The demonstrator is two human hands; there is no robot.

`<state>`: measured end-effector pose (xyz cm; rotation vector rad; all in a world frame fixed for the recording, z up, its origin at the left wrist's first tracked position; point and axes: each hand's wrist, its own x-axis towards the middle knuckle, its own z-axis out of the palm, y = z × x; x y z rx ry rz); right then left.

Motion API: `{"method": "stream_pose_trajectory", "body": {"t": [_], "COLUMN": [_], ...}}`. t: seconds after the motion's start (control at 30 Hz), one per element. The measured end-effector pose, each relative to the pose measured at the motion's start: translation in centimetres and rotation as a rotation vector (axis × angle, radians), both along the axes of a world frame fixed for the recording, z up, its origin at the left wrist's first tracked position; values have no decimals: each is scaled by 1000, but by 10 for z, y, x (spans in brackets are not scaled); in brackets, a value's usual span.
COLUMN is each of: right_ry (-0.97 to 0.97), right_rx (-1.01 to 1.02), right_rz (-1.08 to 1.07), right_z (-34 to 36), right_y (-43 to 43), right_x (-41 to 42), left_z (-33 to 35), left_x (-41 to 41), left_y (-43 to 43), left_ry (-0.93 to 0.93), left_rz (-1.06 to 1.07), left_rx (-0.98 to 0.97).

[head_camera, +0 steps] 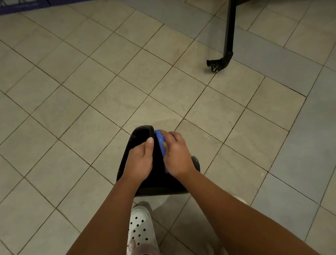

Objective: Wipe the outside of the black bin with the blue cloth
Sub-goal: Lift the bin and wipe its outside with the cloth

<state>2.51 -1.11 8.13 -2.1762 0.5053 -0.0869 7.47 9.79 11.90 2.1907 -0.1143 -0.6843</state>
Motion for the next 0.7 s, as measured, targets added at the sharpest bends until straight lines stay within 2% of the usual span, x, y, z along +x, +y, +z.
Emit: {"method": "stream_pose_trajectory", "body": {"t": [0.1, 0.2, 0.37, 0.5, 0.7], "right_ry": [-3, -110, -165, 14, 199], "right_rx": [-111, -202, -118, 22, -22], "right_rz": [-46, 6, 141, -39, -330], "right_z": [-11, -18, -16, -11, -20], "right_y": [19, 42, 26, 15, 19], "right_x": [-28, -49, -31, -28, -42], "left_z": [1, 3, 3, 3, 9], "left_x": [2, 6, 7, 4, 0], "left_y": [-2, -2, -1, -5, -9], "left_ry": [-11, 29, 119, 46, 11], "left_rz": [46, 30, 93, 166, 85], "left_rx": [10, -27, -94, -68, -17]}}
